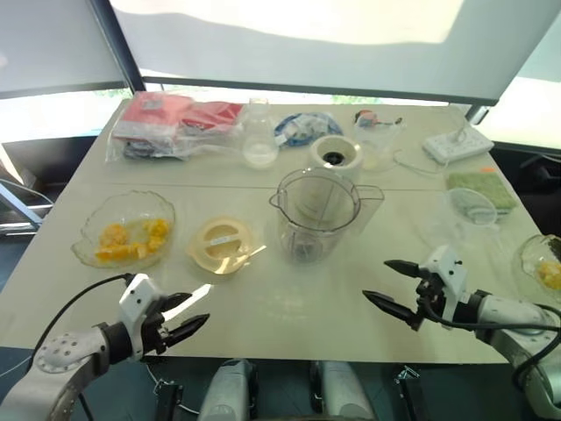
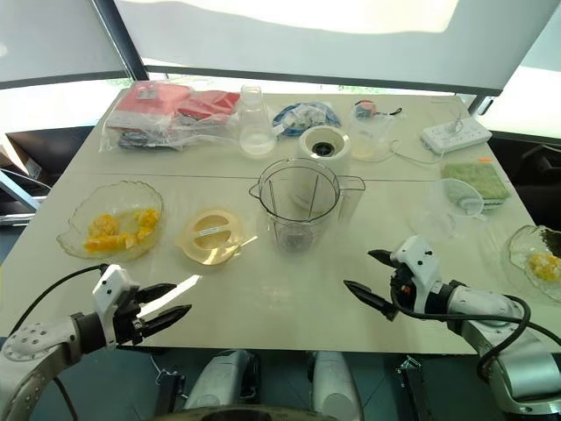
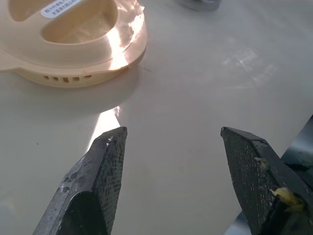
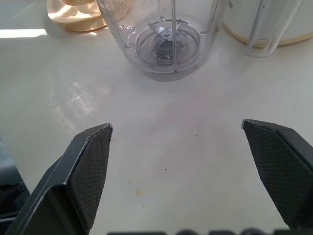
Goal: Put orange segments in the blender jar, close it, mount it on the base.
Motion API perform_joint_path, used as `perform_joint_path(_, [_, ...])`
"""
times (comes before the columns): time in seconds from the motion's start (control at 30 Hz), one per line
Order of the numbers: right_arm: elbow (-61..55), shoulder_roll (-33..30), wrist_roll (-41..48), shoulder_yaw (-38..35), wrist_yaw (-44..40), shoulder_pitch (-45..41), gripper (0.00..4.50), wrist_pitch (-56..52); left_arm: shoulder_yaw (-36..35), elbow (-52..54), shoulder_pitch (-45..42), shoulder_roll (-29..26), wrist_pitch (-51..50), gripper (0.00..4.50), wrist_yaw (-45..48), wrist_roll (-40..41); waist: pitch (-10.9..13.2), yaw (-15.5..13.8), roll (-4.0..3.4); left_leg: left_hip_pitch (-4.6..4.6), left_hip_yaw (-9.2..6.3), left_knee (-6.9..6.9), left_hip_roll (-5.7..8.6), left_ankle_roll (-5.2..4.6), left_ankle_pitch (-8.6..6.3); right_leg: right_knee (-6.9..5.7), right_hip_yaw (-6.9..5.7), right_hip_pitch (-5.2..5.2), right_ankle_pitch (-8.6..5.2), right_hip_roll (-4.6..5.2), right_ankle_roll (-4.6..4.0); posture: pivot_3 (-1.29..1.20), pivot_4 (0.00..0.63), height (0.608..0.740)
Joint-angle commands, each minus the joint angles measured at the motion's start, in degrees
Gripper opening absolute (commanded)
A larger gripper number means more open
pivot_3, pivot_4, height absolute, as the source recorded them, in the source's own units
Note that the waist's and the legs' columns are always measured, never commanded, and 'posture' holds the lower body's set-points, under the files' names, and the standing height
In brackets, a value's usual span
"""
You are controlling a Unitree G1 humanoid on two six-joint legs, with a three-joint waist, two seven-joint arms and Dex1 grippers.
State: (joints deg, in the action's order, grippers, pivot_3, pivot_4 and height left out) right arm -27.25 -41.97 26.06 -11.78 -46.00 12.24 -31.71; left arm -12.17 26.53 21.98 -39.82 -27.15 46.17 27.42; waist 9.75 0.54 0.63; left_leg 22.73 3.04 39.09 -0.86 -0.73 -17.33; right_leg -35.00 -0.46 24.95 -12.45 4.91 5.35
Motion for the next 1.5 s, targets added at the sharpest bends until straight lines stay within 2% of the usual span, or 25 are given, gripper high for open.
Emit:
perform_joint_path(0.03, [-0.51, -0.23, 0.44, -0.24, -0.13, -0.54, 4.46, 0.28, -0.03, 0.38, -1.18, -0.06, 0.18, 3.17, -0.22, -0.13, 0.0, 0.01, 0.0, 0.01, 0.0, 0.0, 0.0, 0.0, 0.0, 0.0, 0.0, 0.0, 0.0, 0.0, 0.0, 0.0, 0.15, 0.74])
perform_joint_path(0.4, [-1.24, -1.63, 0.93, -0.87, -0.64, -1.69, 4.46, -1.01, 2.53, 0.54, -6.0, 0.06, -2.53, 3.17, -1.39, -0.52, 0.01, 0.01, 0.01, 0.02, -0.01, 0.0, 0.0, -0.01, 0.0, -0.01, 0.0, 0.0, 0.0, -0.19, 0.0, 0.0, 0.15, 0.74])
perform_joint_path(0.47, [-3.35, -2.33, 3.02, -3.37, -0.72, -1.08, 4.46, -2.98, 1.85, 1.29, -7.23, -0.41, -4.09, 3.17, -1.38, 0.57, 0.01, -0.05, 0.01, 0.02, -0.01, 0.0, 0.0, -0.01, 0.01, -0.02, 0.0, 0.0, 0.0, -0.19, 0.0, 0.0, 0.15, 0.74])
perform_joint_path(0.57, [-7.61, -5.76, 9.51, -11.65, -2.2, 0.21, 4.46, -9.49, -1.33, 3.27, -10.58, -2.8, -8.03, 3.17, -0.67, 4.2, 0.03, -0.35, -0.01, 0.02, -0.01, 0.03, 0.0, -0.01, 0.01, -0.05, 0.0, -0.02, 0.01, -0.18, -0.01, 0.0, 0.15, 0.74])
perform_joint_path(0.67, [-12.28, -10.06, 19.51, -21.39, -3.62, 0.51, 4.46, -17.2, -5.72, 2.34, -17.42, -6.93, -13.07, 3.17, -1.54, 7.45, 0.07, -1.11, 0.1, 0.01, -0.01, 0.06, 0.0, -0.01, 0.01, -0.06, 0.0, -0.02, 0.01, -0.2, -0.01, 0.0, 0.15, 0.74])
perform_joint_path(0.73, [-14.5, -11.97, 27.45, -25.27, -2.46, -1.46, 4.46, -21.0, -8.07, 0.15, -22.77, -9.75, -18.53, 3.17, -3.74, 9.2, 0.08, -1.23, 0.13, -0.06, -0.05, 0.05, -0.02, -0.01, 0.01, -0.08, -0.02, -0.1, 0.01, -0.27, -0.01, 0.0, 0.15, 0.74])
perform_joint_path(0.83, [-16.7, -14.3, 37.72, -26.96, 0.3, -4.94, 4.46, -24.02, -9.39, -3.96, -29.57, -15.28, -28.76, 3.17, -4.63, 11.97, 0.14, -0.99, 0.19, -0.11, -0.05, 0.03, -0.05, -0.02, 0.01, -0.08, -0.03, -0.14, 0.01, -0.36, -0.01, 0.0, 0.15, 0.74])
perform_joint_path(0.9, [-17.27, -16.19, 40.49, -26.61, 1.48, -6.51, 4.46, -24.93, -7.68, -7.49, -34.49, -19.37, -36.03, 3.17, -4.7, 13.05, 0.16, -0.9, 0.22, -0.12, -0.03, -0.01, -0.05, -0.03, 0.01, -0.06, -0.02, -0.14, 0.01, -0.38, 0.01, 0.0, 0.15, 0.74])
perform_joint_path(0.97, [-17.03, -17.53, 42.38, -25.4, 3.25, -8.35, 4.46, -25.21, -4.43, -11.97, -40.43, -20.14, -39.14, 3.17, -8.49, 10.19, 0.19, -1.03, 0.25, -0.1, -0.02, 0.0, -0.02, -0.03, 0.01, -0.05, -0.02, -0.14, -0.01, -0.37, 0.03, 0.0, 0.15, 0.74])
perform_joint_path(1.03, [-16.95, -18.27, 43.92, -24.03, 4.94, -9.84, 4.46, -25.26, -1.55, -16.2, -46.27, -18.6, -41.77, 3.17, -13.08, 7.03, 0.23, -1.33, 0.33, -0.11, 0.0, 0.01, 0.02, -0.03, 0.01, -0.02, -0.02, -0.18, -0.01, -0.32, 0.04, 0.0, 0.15, 0.74])
perform_joint_path(1.17, [-17.69, -18.82, 46.08, -20.47, 8.45, -12.34, 4.46, -25.06, 0.08, -25.53, -57.61, -9.91, -49.07, 3.17, -24.89, 1.38, 0.32, -1.44, 0.62, -0.16, -0.08, 0.06, 0.07, -0.04, 0.02, 0.0, -0.02, -0.34, 0.0, -0.31, 0.06, 0.0, 0.15, 0.74])
perform_joint_path(1.3, [-17.92, -18.67, 44.7, -17.08, 10.22, -12.76, 4.46, -24.3, 4.34, -31.97, -60.47, -4.13, -46.98, 3.17, -28.71, -3.55, 0.41, -1.08, 0.88, -0.18, -0.05, 0.05, 0.08, -0.04, 0.02, -0.01, 0.0, -0.37, 0.01, -0.26, 0.09, 0.0, 0.15, 0.74])
perform_joint_path(1.5, [-16.88, -19.61, 42.89, -16.32, 9.66, -12.74, 4.46, -24.18, 7.74, -44.14, -63.23, 0.01, -41.7, 3.17, -30.71, -9.41, 0.44, -1.28, 0.94, -0.15, -0.06, 0.03, 0.04, -0.04, 0.02, -0.08, 0.0, -0.29, 0.01, -0.25, 0.08, 0.0, 0.15, 0.74])
